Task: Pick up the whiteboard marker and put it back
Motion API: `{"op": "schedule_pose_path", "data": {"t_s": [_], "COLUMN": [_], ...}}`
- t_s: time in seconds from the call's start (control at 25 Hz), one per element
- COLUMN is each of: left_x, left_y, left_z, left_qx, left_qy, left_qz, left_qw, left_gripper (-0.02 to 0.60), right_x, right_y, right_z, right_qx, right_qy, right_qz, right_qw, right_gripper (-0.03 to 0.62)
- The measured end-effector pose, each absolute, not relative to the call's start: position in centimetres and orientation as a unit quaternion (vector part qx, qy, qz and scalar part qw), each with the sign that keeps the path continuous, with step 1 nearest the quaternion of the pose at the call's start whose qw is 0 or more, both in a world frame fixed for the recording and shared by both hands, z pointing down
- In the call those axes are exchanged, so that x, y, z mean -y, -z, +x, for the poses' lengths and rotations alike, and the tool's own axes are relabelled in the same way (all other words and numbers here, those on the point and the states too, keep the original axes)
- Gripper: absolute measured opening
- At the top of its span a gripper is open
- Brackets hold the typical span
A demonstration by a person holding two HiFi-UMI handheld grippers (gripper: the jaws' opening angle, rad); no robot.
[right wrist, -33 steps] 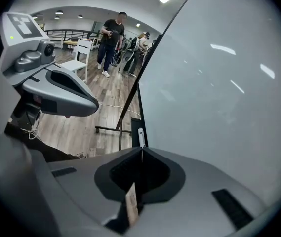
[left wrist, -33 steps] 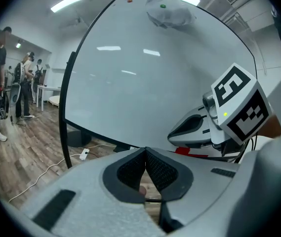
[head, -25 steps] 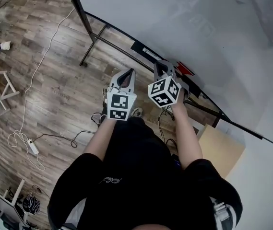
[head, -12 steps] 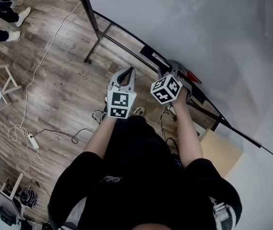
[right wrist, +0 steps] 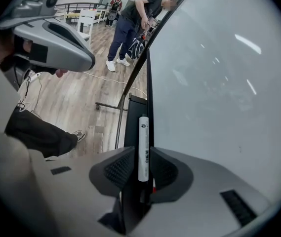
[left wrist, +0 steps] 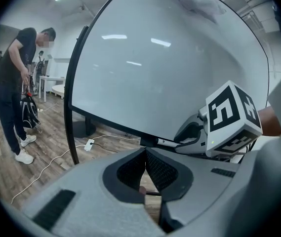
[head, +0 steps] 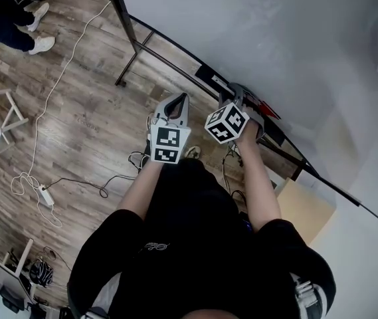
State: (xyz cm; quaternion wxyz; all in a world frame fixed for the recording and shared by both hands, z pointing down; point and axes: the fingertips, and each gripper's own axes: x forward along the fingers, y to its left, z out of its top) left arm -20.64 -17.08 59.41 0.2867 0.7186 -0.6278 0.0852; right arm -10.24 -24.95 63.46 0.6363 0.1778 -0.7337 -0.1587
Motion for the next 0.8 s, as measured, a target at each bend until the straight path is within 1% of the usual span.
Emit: {"op": "schedule_pose_path", "data": {"t_s": [0.2,0.52,0.8], "left_x": [17.4,17.5,17.3], "left_y": [-59.6,-59.9,-59.9], "left_z": [-22.1,-23.7,-23.0], "left_qx": [0.632,0.631,0.62], "left_qy": [-0.085,-0.085,-0.085], "left_qz": [0.714,0.713,0.721], "left_qw": [0.29,0.295,0.298], "left_gripper": [0.005,0.005,0.005], "right_x": [25.2,25.2,25.4], "right_y": [-64.0,-64.2,-64.1], "right_z": [-10.8,-11.6,-11.7], "right_qx": [0.719,0.71,0.713], "right_qy": [0.165,0.149,0.15], "right_qz": [0.174,0.176,0.197], "right_qw": [0.652,0.666,0.656], "right_gripper": [0.054,0.043,0.043]}}
